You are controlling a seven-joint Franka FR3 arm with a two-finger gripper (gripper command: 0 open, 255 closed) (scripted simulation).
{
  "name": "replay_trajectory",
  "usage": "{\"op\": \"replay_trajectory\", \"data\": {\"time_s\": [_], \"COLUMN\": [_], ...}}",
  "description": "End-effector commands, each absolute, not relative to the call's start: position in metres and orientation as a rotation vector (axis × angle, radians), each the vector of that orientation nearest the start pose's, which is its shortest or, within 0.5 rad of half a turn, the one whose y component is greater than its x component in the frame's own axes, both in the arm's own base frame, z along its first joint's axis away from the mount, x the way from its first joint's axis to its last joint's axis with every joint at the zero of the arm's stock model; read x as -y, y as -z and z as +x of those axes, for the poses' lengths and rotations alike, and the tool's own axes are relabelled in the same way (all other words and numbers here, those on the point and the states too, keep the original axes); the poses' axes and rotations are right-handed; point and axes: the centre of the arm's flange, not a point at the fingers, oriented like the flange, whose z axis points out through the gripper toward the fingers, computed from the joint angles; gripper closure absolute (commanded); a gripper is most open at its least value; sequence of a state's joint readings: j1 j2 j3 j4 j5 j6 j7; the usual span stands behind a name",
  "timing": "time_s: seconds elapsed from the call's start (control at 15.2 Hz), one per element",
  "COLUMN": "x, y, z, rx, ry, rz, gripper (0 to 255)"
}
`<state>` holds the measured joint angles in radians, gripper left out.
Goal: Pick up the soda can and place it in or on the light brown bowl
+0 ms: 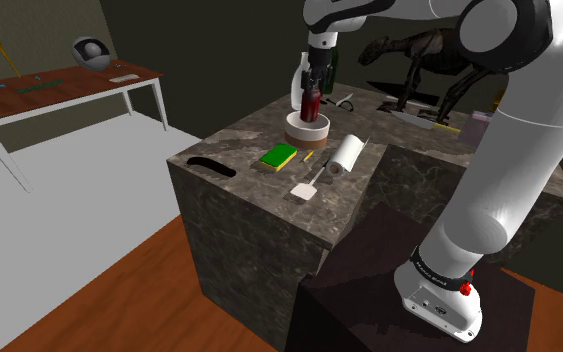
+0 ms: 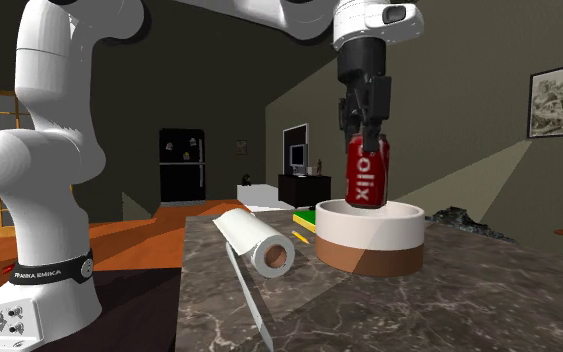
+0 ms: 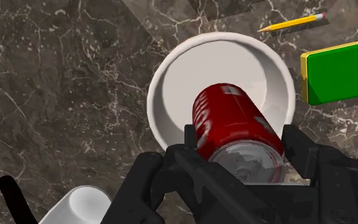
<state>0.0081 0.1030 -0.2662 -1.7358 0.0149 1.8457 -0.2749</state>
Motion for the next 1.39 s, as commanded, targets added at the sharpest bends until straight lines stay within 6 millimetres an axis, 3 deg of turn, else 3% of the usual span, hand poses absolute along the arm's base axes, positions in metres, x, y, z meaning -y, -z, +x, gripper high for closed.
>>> {"op": "replay_trajectory", "data": {"time_s": [0.0, 0.46, 0.53, 0.86, 1.12, 1.32], "x": [0.146, 0.146, 0.146, 0.146, 0.145, 0.145], "y": [-0.507, -0.507, -0.507, -0.507, -0.557, -0.557], "z": [0.577, 0.577, 0.577, 0.577, 0.576, 0.576], "rx": [0.023, 0.023, 0.023, 0.023, 0.023, 0.023], "ry": [0.013, 0.013, 0.013, 0.013, 0.013, 0.013], "rz": [-3.157, -3.157, -3.157, -3.157, -3.157, -3.157], "gripper": [255, 255, 0, 0, 0, 0]}}
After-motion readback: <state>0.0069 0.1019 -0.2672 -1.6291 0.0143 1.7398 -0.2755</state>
